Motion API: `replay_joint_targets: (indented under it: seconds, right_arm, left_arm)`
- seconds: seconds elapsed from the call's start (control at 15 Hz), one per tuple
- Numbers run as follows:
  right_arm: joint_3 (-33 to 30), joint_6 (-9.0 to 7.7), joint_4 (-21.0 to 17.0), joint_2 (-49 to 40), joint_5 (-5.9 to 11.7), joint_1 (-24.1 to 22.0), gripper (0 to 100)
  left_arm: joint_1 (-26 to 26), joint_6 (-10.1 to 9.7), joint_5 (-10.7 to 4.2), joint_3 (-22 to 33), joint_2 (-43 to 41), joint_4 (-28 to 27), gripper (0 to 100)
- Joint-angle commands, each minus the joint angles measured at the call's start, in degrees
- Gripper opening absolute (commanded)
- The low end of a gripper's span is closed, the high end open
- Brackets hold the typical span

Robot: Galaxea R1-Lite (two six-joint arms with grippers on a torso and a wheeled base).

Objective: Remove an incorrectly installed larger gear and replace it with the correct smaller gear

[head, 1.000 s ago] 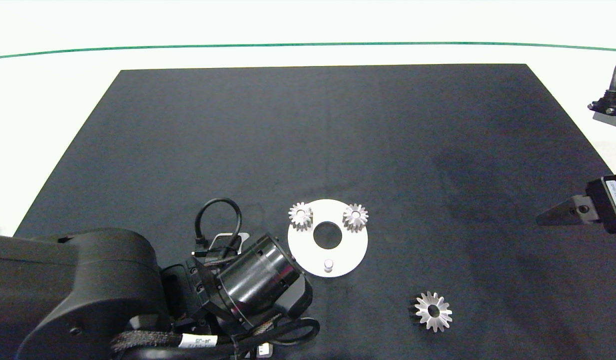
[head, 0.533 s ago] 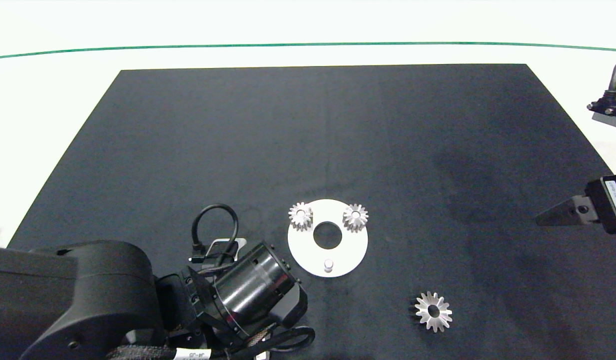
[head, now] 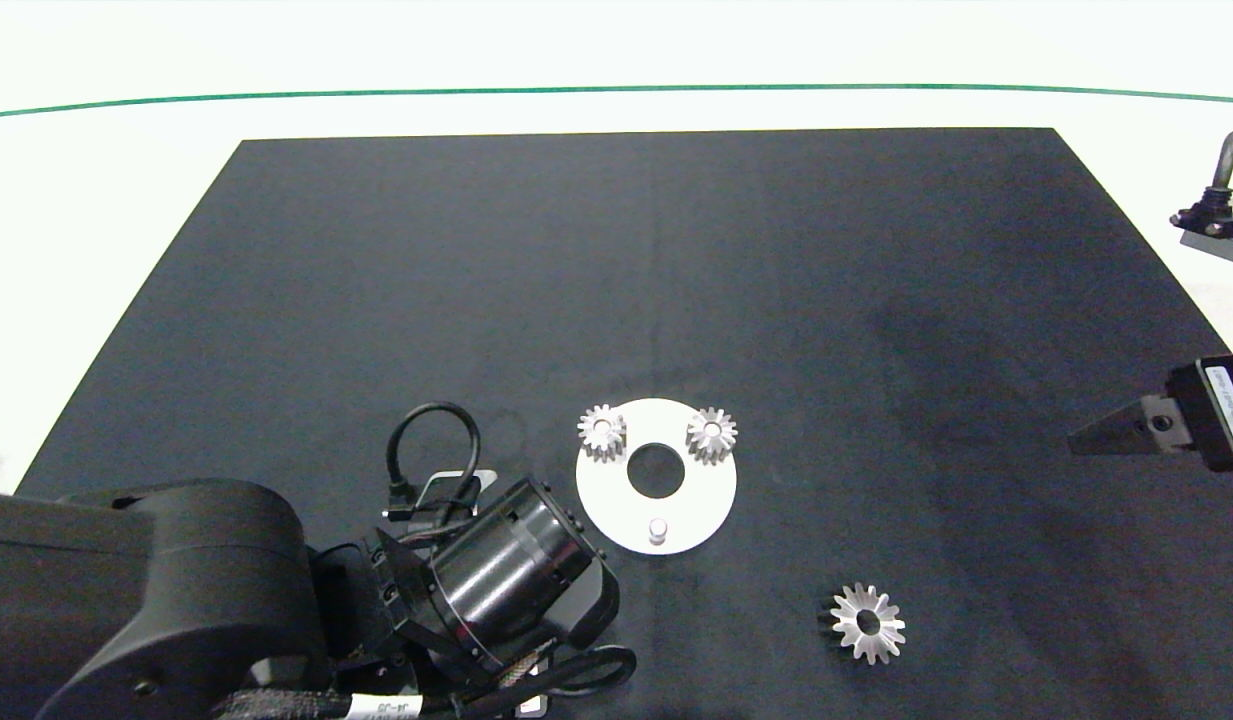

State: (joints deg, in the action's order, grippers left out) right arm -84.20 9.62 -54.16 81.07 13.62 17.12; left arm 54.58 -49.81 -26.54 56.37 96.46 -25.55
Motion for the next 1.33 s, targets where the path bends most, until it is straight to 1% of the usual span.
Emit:
replay_joint_targets:
  seconds: [0.07,0.13,0.33,0.8,0.93,1.0,1.13,1.2,1.33]
  right_arm:
    - [0.0,0.05,-0.33,-0.12,0.09,0.02,91]
    - [0.0,-0.21,-0.33,-0.12,0.09,0.02,91]
    - [0.0,-0.21,-0.33,-0.03,0.09,0.02,91]
    - [0.0,-0.21,-0.33,-0.03,0.09,0.02,91]
    - [0.0,-0.21,-0.33,-0.12,0.09,0.02,91]
    - [0.0,-0.21,-0.33,-0.12,0.09,0.02,91]
    - [0.0,-0.21,-0.33,-0.12,0.09,0.02,91]
    - [0.0,-0.21,-0.33,-0.21,0.09,0.02,91]
    - [0.0,-0.21,-0.33,-0.21,0.09,0.02,91]
  left_arm:
    - [0.0,-0.37,-0.09,-0.03,0.13,0.59,36]
    - [0.0,-0.37,-0.18,-0.12,0.22,0.77,35]
    - [-0.09,-0.37,-0.18,-0.12,0.48,1.56,29]
    - [-0.09,-0.46,-0.18,-0.21,0.57,2.35,28]
    - [-0.09,-0.29,-0.09,-0.21,0.3,2.26,26]
    - [0.0,-0.29,-0.09,-0.21,0.04,2.17,23]
    - [0.18,0.06,-0.09,-0.12,-0.49,1.91,20]
    - [0.35,0.15,-0.09,-0.03,-1.28,1.82,17]
    - [0.53,1.21,-0.09,0.14,-2.77,1.38,14]
